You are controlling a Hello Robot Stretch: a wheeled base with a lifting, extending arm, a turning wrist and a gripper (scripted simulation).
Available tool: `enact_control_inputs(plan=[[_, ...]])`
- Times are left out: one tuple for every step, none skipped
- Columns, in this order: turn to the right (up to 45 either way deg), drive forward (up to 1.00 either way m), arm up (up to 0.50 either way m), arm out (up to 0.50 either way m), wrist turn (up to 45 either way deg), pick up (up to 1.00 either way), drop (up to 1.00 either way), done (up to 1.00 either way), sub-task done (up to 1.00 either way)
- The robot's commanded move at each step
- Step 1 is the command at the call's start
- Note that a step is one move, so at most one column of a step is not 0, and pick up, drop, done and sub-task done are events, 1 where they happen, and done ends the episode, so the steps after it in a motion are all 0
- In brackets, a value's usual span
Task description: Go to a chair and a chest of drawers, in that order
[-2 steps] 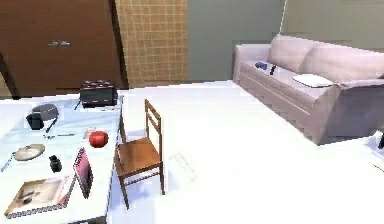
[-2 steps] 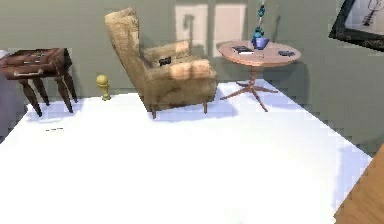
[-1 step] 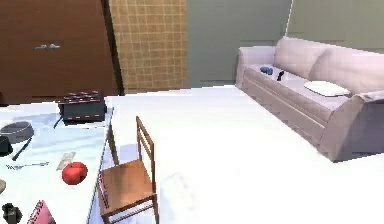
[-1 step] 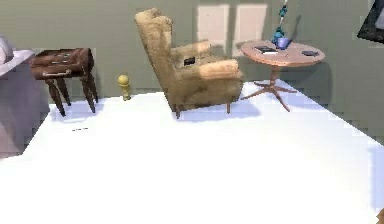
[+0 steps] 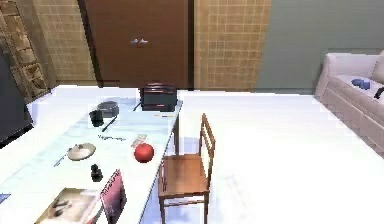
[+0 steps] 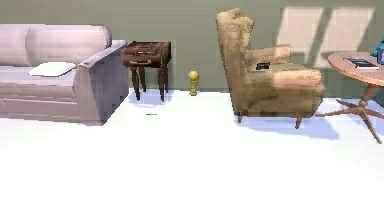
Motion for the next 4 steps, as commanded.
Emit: enact_control_inputs(plan=[[0.0, 0.00, 0.00, 0.00, 0.0, 0.00, 0.00, 0.00, 1.00], [-45.0, 0.00, 0.00, 0.00, 0.0, 0.00, 0.00, 0.00, 0.00], [-45.0, 0.00, 0.00, 0.00, 0.0, 0.00, 0.00, 0.00, 0.00], [-30.0, 0.00, 0.00, 0.00, 0.0, 0.00, 0.00, 0.00, 0.00]])
